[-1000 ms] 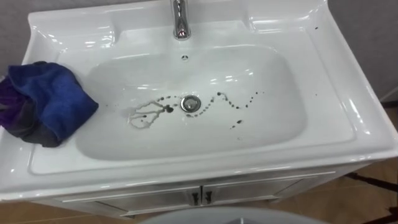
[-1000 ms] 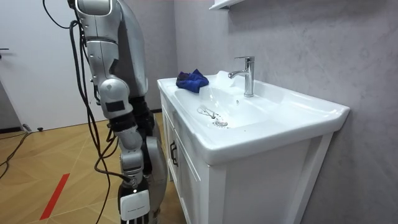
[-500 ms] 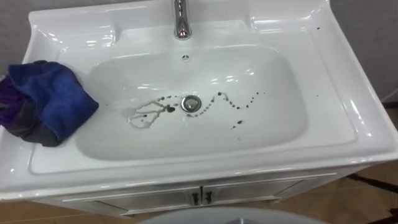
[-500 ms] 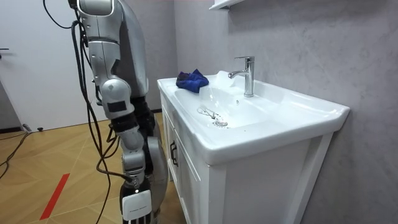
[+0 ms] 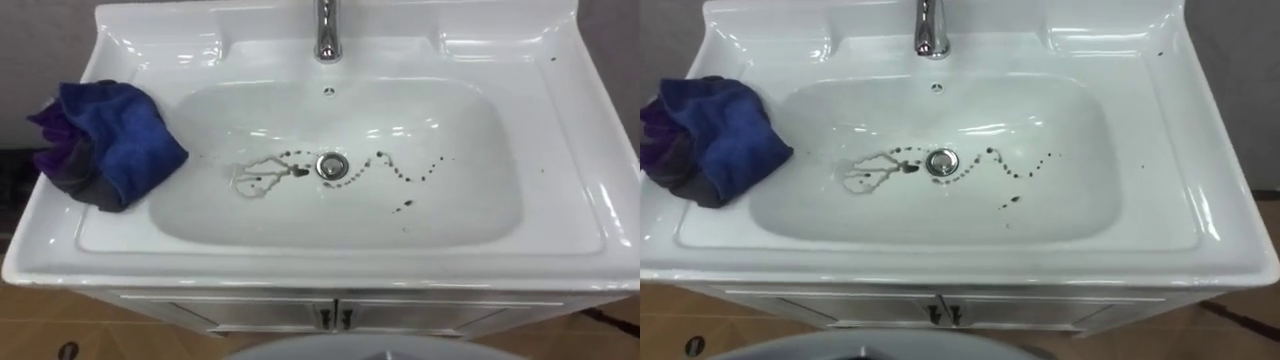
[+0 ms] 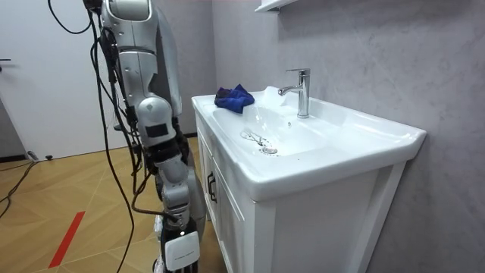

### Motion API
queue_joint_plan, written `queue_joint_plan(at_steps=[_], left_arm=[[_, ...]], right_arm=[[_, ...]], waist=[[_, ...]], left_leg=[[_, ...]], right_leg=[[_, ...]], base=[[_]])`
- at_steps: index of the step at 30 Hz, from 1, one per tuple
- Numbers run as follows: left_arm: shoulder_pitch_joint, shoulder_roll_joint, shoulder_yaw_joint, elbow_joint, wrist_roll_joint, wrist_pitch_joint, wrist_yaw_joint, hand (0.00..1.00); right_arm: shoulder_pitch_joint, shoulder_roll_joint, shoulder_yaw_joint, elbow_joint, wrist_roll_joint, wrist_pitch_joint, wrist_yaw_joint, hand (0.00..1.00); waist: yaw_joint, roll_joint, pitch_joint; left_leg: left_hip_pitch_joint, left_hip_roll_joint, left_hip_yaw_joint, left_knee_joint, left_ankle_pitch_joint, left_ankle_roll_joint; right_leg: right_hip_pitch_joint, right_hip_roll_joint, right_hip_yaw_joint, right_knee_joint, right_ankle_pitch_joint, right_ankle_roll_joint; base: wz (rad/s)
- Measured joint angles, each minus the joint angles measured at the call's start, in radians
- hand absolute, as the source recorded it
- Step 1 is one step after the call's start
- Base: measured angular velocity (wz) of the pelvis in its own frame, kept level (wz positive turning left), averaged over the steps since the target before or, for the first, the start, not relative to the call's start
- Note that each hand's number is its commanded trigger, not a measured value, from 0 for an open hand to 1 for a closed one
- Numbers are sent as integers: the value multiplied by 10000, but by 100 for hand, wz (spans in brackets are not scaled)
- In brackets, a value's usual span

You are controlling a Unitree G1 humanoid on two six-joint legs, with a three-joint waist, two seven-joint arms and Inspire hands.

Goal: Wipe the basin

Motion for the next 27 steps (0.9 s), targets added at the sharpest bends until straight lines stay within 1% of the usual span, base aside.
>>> queue_joint_plan(at_steps=[1, 2, 3, 4, 5, 6, 7, 8, 9, 10, 11, 12, 13, 15, 16, 17, 18, 19, 20, 21, 22, 23, 24, 26, 27], left_arm=[[21, 58, 90, -63, -208, -56, 209, 0], [76, 151, 267, -183, -498, -182, 604, 0], [190, 207, 296, -356, -764, -370, 1027, 0], [241, 211, 337, -447, -794, -470, 1219, 0], [248, 220, 673, -544, -782, -588, 1560, 0], [220, 220, 1062, -870, -796, -611, 1940, 0], [220, 227, 1242, -1028, -818, -668, 2154, 0], [195, 239, 1567, -1390, -1073, -827, 2613, 0], [266, 255, 1765, -1923, -1443, -949, 3051, 0], [282, 280, 1839, -2174, -1601, -1036, 3244, 0], [334, 401, 1839, -2519, -1838, -1236, 3603, 0], [262, 587, 1845, -2864, -2115, -1330, 3916, 0], [236, 661, 1845, -3093, -2226, -1357, 4075, 0], [229, 908, 1852, -3799, -2272, -1718, 4792, 0], [214, 982, 1854, -3976, -2270, -1767, 4970, 0], [162, 1098, 1958, -4446, -2273, -1844, 5306, 0], [103, 1190, 2115, -4918, -2298, -1995, 5582, 0], [97, 1238, 2202, -5204, -2344, -2027, 5714, 0], [66, 1345, 2311, -5843, -2376, -2097, 5964, 0], [16, 1447, 2382, -6515, -2383, -2221, 6179, 0], [-48, 1489, 2448, -6759, -2383, -2307, 6266, 0], [-160, 1609, 2544, -7137, -2385, -2483, 6504, 0], [-309, 1747, 2585, -7384, -2387, -2515, 6699, 0], [-518, 1848, 2626, -7732, -2381, -2596, 6841, 0], [-605, 1853, 2625, -7940, -2366, -2669, 6856, 0]], right_arm=[[0, -30, -12, -1, 10, -20, -54, 0], [-6, -72, -12, -11, 7, -70, -148, 0], [-19, -96, -15, -14, 10, -119, -234, 0], [-25, -111, -24, -13, 9, -175, -248, 0], [-9, -132, -128, -25, -44, -271, -259, 0], [3, -136, -234, -101, -64, -315, -268, 0], [8, -143, -310, -109, -57, -344, -274, 0], [11, -189, -416, -119, 27, -395, -286, 0], [4, -260, -475, -142, 130, -404, -303, 0], [-3, -291, -512, -145, 217, -424, -320, 0], [-9, -347, -514, -149, 391, -503, -355, 0], [30, -380, -598, -227, 396, -641, -387, 0], [104, -399, -624, -276, 391, -704, -389, 0], [216, -475, -857, -669, 334, -844, -488, 0], [238, -494, -924, -741, 323, -858, -493, 0], [297, -515, -1092, -825, 250, -864, -521, 0], [380, -536, -1249, -923, 181, -876, -584, 0], [418, -546, -1279, -964, 170, -915, -600, 0], [542, -556, -1286, -1086, 167, -960, -619, 0], [663, -552, -1281, -1279, 216, -980, -623, 0], [707, -552, -1279, -1330, 270, -991, -633, 0], [779, -552, -1262, -1353, 271, -1050, -659, 0], [788, -553, -1190, -1354, 279, -1052, -657, 0], [800, -539, -1127, -1354, 276, -1051, -651, 0], [823, -534, -1129, -1355, 218, -1063, -652, 0]], waist=[[34, 6, 1], [63, 20, -1], [68, 31, -2], [80, 44, -2], [120, 111, -25], [187, 146, -46], [241, 152, -48], [317, 214, -62], [364, 215, -60], [401, 228, -67], [487, 233, -67], [490, 267, -80], [495, 269, -80], [514, 338, -107], [510, 357, -120], [514, 408, -133], [517, 479, -151], [510, 504, -169], [507, 518, -176], [565, 576, -192], [601, 588, -188], [596, 610, -171], [593, 636, -162], [592, 677, -154], [574, 693, -143]], left_leg=[[-1, -12, -78, 0, 0, 1], [-2, -31, -189, -2, 0, 1], [-11, -50, -260, -1, 1, 2], [-20, -59, -295, 3, 1, 2], [-33, -69, -325, 14, 0, 2], [-56, -72, -317, 11, 1, 3], [-85, -72, -322, 13, 1, 4], [-124, -72, -325, 13, 3, 6], [-151, -78, -341, 16, 7, 11], [-153, -80, -348, 19, 8, 13], [-159, -82, -359, 20, 8, 13], [-181, -82, -393, 27, 8, 13], [-195, -82, -399, 29, 8, 13], [-234, -100, -451, 40, 9, 13], [-248, -107, -455, 44, 9, 13], [-277, -122, -472, 71, 9, 13], [-279, -137, -484, 80, 9, 13], [-281, -147, -487, 79, 9, 13], [-282, -162, -479, 75, 10, 14], [-280, -169, -425, 65, 11, 15], [-278, -170, -387, 66, 11, 15], [-281, -175, -362, 62, 11, 15], [-280, -178, -363, 57, 11, 15], [-288, -181, -335, 47, 11, 15], [-300, -181, -320, 36, 10, 16]], right_leg=[[12, -6, -21, -2, -3, 5], [39, -16, -65, -1, -16, 23], [45, -25, -78, 7, -34, 40], [45, -30, -83, 6, -39, 45], [39, -33, -82, 8, -48, 59], [-5, -35, -63, 30, -54, 62], [-39, -33, -50, 40, -55, 62], [-92, -33, -50, 58, -54, 62], [-101, -41, -86, 61, -54, 62], [-100, -45, -103, 61, -54, 62], [-101, -59, -163, 57, -54, 62], [-101, -57, -196, 33, -55, 60], [-108, -57, -207, 27, -55, 60], [-114, -80, -276, 18, -55, 60], [-126, -88, -287, 26, -55, 60], [-140, -102, -291, 23, -54, 62], [-129, -116, -290, 17, -54, 67], [-119, -125, -286, 17, -54, 74], [-95, -136, -286, 23, -49, 86], [-109, -136, -252, 25, -52, 96], [-123, -139, -226, 31, -53, 98], [-154, -146, -194, 33, -54, 104], [-171, -146, -158, 46, -51, 112], [-202, -139, -86, 36, -44, 123], [-255, -140, -35, 35, -40, 129]], base=[[14], [17], [15], [10], [3], [0], [0], [0], [4], [5], [6], [6], [7], [5], [5], [0], [0], [0], [0], [-3], [-9], [-13], [-11], [-11], [-13]])
